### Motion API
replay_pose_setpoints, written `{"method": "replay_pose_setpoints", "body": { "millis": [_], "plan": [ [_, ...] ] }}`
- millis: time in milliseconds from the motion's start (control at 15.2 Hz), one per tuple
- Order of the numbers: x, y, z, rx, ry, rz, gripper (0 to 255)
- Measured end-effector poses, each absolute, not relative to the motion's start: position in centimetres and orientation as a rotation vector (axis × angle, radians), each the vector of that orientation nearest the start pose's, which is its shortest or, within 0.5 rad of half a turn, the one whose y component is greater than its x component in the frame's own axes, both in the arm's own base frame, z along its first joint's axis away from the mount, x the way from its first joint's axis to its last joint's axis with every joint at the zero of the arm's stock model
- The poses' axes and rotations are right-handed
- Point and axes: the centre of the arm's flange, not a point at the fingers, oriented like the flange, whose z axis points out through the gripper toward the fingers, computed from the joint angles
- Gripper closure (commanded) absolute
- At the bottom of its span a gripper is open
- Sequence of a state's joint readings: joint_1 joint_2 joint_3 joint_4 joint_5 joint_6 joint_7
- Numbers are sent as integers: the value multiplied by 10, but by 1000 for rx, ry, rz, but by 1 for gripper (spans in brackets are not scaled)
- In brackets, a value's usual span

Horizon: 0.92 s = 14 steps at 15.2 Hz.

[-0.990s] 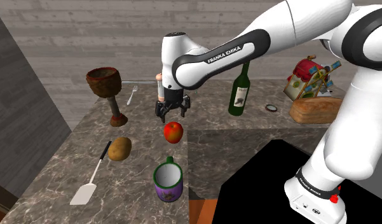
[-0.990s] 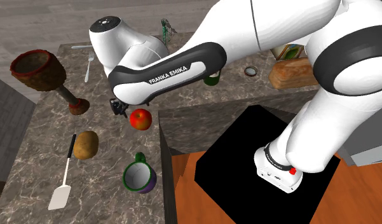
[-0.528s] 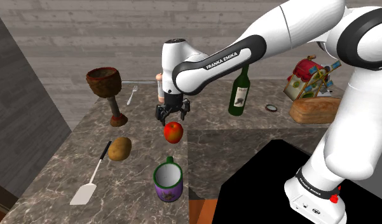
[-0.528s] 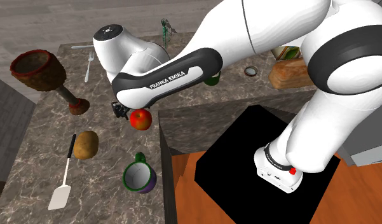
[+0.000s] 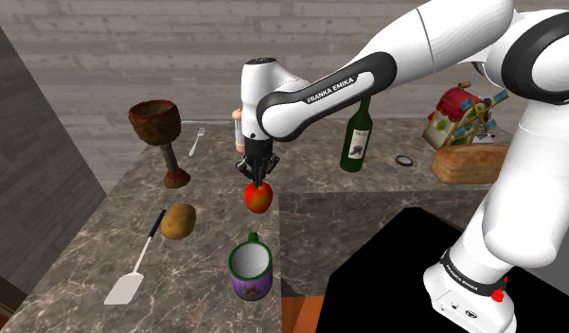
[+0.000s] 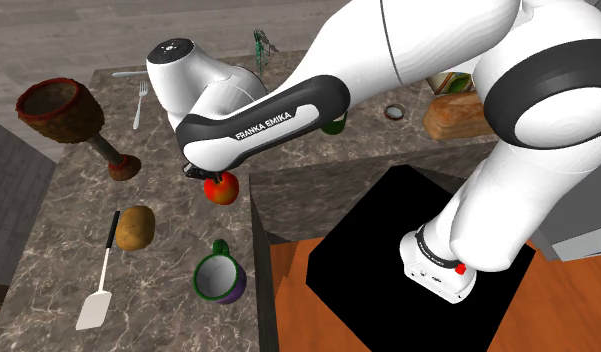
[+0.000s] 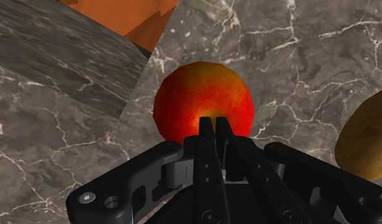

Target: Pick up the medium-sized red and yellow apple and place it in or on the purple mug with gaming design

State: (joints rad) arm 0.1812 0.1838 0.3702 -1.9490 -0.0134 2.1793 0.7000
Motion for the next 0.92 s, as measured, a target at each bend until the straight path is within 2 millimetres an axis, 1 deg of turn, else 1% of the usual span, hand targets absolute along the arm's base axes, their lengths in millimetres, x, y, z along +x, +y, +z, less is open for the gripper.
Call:
{"method": "replay_pose_setpoints", "body": {
  "millis": [396,528,924],
  "plan": [
    [516,307,401,-3054,228,-25,255],
    [516,307,408,-3054,228,-24,255],
    [514,307,440,-3054,228,-25,255]
  ]
}}
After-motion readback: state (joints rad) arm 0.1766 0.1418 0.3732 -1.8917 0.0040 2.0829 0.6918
